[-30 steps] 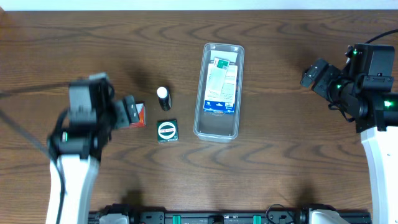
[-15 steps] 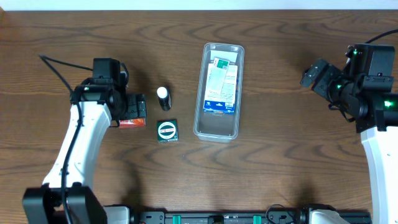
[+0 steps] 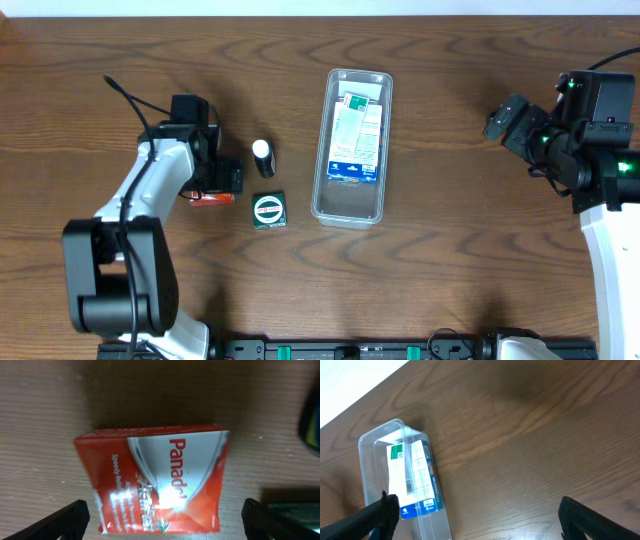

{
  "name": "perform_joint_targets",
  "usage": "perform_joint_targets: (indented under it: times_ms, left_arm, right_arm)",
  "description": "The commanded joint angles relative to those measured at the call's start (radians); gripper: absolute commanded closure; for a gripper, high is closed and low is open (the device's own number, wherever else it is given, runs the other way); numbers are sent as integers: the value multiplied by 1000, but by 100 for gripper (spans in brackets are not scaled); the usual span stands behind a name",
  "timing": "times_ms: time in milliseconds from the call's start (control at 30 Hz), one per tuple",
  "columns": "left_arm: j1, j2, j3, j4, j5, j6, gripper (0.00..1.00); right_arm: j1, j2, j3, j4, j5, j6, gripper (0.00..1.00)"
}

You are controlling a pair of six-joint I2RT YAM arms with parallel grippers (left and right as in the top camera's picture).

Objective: Pack container
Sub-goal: 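Reach the left gripper to the red Panadol box and grasp it, then lower the red Panadol box into the container's near end, release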

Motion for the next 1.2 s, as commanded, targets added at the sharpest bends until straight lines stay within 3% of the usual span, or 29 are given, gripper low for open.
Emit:
perform_joint_targets:
  times_ms: [0, 400, 567, 1033, 1167]
  left_arm:
    - [6, 42, 9, 2, -18, -20, 2]
    - [6, 108, 9, 9, -79, -39, 1]
    - [6, 88, 10, 3, -80, -58, 12]
    - [3, -206, 14, -72, -76, -58, 23]
    - [-35, -353, 37, -111, -2, -61, 28]
  right_arm:
    - [-5, -2, 7, -2, 0, 7, 1]
    - [-5, -1, 7, -2, 0, 7, 1]
    - [-5, -1, 7, -2, 0, 7, 1]
    - [-5, -1, 7, -2, 0, 7, 1]
    - [-5, -1, 7, -2, 0, 7, 1]
